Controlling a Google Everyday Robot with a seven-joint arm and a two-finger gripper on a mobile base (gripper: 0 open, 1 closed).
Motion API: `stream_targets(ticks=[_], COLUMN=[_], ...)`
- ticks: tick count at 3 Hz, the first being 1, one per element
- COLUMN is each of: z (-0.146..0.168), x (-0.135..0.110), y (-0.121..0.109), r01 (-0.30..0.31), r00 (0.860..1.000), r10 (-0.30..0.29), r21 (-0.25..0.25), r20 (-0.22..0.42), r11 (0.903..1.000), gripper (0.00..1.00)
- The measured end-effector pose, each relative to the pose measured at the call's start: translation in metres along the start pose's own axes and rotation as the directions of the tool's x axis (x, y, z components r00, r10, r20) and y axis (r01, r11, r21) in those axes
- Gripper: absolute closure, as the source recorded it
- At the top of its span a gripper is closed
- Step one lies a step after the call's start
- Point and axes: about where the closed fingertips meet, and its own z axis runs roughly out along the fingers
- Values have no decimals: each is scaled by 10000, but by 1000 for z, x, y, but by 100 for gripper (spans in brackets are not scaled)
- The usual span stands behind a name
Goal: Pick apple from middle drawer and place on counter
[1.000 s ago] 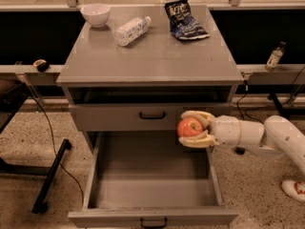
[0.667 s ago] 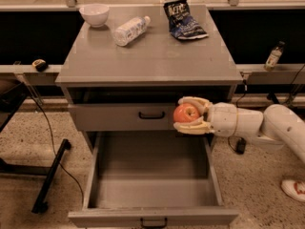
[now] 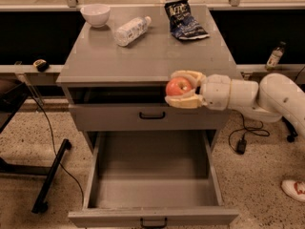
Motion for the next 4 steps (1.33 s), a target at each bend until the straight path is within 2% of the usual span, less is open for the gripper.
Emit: stream_targets(ticks=[1,2,3,4], z=[12,17,15,21], x=[-24,-37,-40,-30], y=[-21,-47,-73,-91], r01=[73,-53,-326,-545], r00=[9996,9975,9924,9825], r10=[-77,65,431,785], r21=[-135,162,916,1427], r20=[-259,-703,-1148,-1687], r11=[9999,9999,9953,9883], gripper=[100,100,100,100])
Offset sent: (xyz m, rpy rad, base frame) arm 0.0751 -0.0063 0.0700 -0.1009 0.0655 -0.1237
